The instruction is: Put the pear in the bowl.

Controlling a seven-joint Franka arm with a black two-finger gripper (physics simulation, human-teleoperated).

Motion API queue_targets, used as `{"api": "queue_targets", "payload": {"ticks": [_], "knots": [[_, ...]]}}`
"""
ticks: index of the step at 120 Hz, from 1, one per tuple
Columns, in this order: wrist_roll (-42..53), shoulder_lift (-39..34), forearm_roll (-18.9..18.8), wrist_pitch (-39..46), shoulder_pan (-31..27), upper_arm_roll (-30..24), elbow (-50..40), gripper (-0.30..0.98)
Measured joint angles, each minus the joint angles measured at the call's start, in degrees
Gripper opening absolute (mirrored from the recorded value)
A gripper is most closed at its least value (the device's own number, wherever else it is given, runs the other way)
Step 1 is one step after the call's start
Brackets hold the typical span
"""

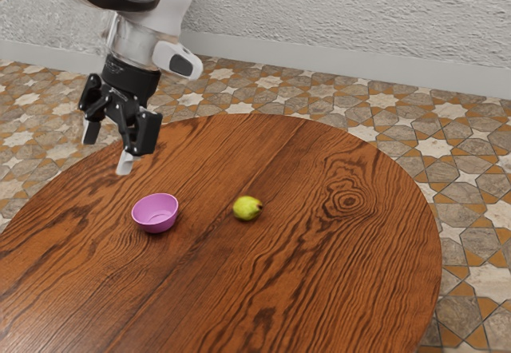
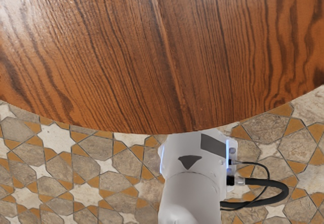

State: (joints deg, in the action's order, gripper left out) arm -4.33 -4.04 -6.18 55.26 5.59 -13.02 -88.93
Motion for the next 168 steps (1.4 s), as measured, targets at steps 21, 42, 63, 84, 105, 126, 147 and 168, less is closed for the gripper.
{"api": "queue_targets", "payload": {"ticks": [21, 42, 63, 84, 105, 126, 147, 168], "knots": [[-1.47, 3.00, 0.43, 16.86, 4.50, 9.22, 1.39, 0.69], [-8.09, 8.29, 2.79, 24.15, 10.55, 17.92, 1.46, 0.69], [-20.30, 15.42, 7.60, 27.88, 12.23, 19.87, 4.81, 0.69], [-32.43, 25.86, 12.64, 32.76, 12.17, 21.74, 8.79, 0.69], [-43.39, 31.83, 16.33, 37.75, 12.04, 22.52, 11.01, 0.69], [-51.75, 37.25, 17.56, 42.35, 10.65, 22.76, 13.95, 0.69], [-57.99, 39.76, 18.28, 46.64, 8.70, 23.36, 14.51, 0.69], [-62.64, 43.73, 19.68, 52.60, 7.73, 23.35, 14.45, 0.69]]}}
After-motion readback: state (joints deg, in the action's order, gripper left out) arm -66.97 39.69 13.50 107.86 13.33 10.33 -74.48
